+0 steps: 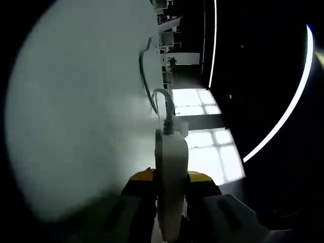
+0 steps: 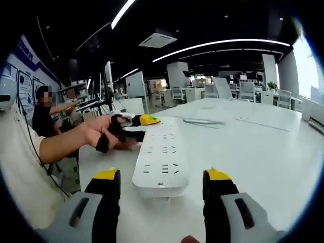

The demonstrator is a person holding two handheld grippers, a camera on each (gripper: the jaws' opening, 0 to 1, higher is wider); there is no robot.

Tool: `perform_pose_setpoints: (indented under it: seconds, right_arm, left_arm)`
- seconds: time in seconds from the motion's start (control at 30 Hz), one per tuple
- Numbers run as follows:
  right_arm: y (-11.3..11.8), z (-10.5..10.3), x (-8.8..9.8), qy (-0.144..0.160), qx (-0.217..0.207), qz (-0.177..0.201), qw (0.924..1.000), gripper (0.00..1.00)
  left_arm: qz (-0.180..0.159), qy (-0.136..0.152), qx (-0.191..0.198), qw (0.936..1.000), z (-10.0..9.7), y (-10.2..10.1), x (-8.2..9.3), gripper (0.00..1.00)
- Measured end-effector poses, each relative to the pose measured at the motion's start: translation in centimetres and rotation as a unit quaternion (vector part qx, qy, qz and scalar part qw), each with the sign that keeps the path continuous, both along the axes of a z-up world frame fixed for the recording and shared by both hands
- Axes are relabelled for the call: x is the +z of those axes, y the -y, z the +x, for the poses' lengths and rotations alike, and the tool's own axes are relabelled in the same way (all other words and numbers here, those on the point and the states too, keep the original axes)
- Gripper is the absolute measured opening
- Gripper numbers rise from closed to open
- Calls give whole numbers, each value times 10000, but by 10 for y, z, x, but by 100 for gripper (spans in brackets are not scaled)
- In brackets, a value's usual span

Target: Pick up the power strip scattered on the table, fix it on the side mounting bracket of the table, and press the switch

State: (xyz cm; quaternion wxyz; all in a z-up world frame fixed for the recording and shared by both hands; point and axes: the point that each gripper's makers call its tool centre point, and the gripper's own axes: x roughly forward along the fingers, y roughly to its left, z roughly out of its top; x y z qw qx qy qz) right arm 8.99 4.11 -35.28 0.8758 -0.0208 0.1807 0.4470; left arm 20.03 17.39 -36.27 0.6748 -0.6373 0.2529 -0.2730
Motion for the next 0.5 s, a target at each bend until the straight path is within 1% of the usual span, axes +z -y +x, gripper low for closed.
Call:
perform_pose_setpoints:
  seconds: [0.07, 0.1, 0.2, 0.4, 0.5]
  right_arm:
    - [1, -1, 2, 56, 2, 2, 10000, 62]
    - [2, -2, 4, 83, 2, 13, 10000, 62]
    - [2, -4, 11, 214, 70, 76, 9997, 62]
    - [2, -4, 17, 329, 110, 100, 9993, 61]
    - [4, -2, 18, 346, 96, 132, 9993, 61]
  left_arm:
    - [-68, 77, -36, 9999, 2, -3, 3, 25]
    - [-154, 96, -38, 9998, 2, -6, 5, 25]
    - [-324, 77, -121, 9994, 5, -12, 7, 25]
    - [-238, 49, -261, 9994, 8, -20, 7, 25]
    - [-246, 75, -340, 9991, 8, -23, 11, 25]
